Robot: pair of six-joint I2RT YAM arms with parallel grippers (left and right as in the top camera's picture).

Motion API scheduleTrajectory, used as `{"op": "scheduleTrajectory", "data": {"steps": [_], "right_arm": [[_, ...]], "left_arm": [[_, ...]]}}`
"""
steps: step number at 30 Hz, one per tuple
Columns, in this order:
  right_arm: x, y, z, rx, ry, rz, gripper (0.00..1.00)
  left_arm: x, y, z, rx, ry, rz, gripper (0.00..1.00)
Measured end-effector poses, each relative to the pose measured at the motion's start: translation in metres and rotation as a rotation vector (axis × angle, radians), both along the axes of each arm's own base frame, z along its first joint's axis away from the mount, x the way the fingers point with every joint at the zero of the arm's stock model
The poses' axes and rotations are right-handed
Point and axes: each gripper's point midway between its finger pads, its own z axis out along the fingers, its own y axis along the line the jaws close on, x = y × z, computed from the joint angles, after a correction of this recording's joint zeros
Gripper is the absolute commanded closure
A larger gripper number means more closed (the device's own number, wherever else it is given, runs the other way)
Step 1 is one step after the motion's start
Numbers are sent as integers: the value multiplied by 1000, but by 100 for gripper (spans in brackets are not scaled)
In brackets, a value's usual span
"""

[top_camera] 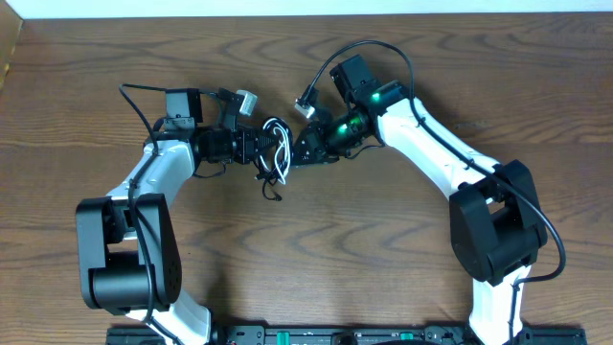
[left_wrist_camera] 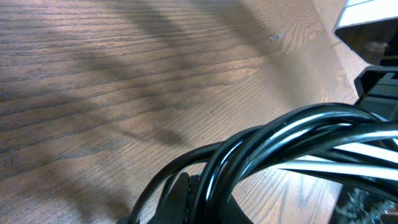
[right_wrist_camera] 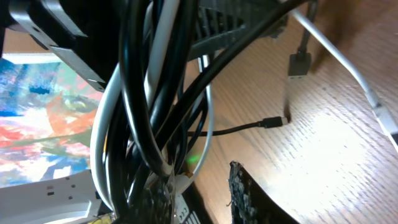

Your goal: Untangle cables

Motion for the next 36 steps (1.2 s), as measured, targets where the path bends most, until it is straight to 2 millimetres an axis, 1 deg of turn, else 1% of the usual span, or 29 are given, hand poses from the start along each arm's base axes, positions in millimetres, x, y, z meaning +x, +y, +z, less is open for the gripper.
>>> {"op": "scheduleTrajectory", "data": {"steps": [6,9,11,13,17,19,26,31,34,36], "right_arm": [[4,-9,-2,-15,4,-12,73],[9,-12,-1,-5,-4,-21,73],[12,-11,3,32,-30,-8,71],[13,-4,14,110,-73,30,71],[12,7,29,206,-121,78,72],[10,10,33,232,-127,90,73],[5,13,35,251,-127,113,73],[2,8,32,248,-140,131,76],[8,-1,31,246,-149,118,78],[12,-8,30,241,-149,107,78]], "left_arm": [[0,1,0,-2,6,6,93],[2,5,0,-9,24,28,92],[2,8,0,-12,32,41,92],[2,9,1,-23,38,46,93],[1,6,6,-53,36,32,93],[0,5,7,-64,35,26,93],[0,3,10,-79,32,17,93],[-1,3,11,-85,31,14,93],[0,4,11,-85,31,17,93],[0,6,11,-86,31,22,93]]}}
